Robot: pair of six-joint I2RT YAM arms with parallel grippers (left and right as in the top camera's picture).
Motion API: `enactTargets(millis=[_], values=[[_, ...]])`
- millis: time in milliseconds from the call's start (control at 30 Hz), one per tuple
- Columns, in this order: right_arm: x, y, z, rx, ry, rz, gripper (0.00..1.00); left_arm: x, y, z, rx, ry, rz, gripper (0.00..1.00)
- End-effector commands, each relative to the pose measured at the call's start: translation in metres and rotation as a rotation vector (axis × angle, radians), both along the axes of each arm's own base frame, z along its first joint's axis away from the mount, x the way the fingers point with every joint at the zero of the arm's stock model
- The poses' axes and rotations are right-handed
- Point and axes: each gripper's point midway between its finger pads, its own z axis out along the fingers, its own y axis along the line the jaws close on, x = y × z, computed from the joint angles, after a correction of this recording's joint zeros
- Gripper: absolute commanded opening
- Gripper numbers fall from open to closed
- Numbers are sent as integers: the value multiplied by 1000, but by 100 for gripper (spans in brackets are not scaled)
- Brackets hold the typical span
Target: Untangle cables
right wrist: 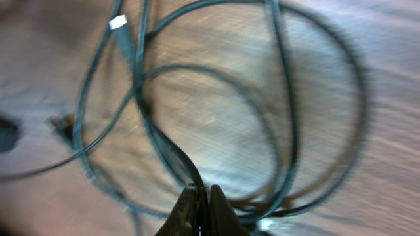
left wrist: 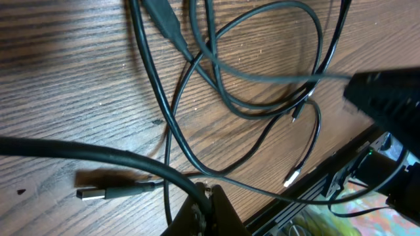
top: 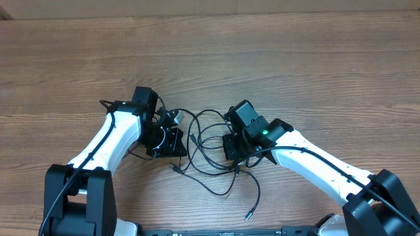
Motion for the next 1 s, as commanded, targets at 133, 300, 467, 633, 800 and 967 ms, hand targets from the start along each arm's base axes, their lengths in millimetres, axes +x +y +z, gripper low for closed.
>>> enactTargets(millis=[133,300,467,633,800,967], values=[[19,-24,0,-111,-98,-117,4,28,-5,40,-127,-65,78,4],[23,-26,1,-122,-118,-126,4,54,-13,108,-346,-169,119,4],[32,-31,3,-151,-166,-148,5,73,-5,168,-430,-232,198,4],[34,-33,2,-159,-180,-155,6,86,4,228,-457,-375,212,4],[34,-33,2,-158,-181,-155,6,87,5,287,-472,-530,195,4],[34,-33,2,-158,-181,-155,6,82,5,345,-476,-715,155,4]])
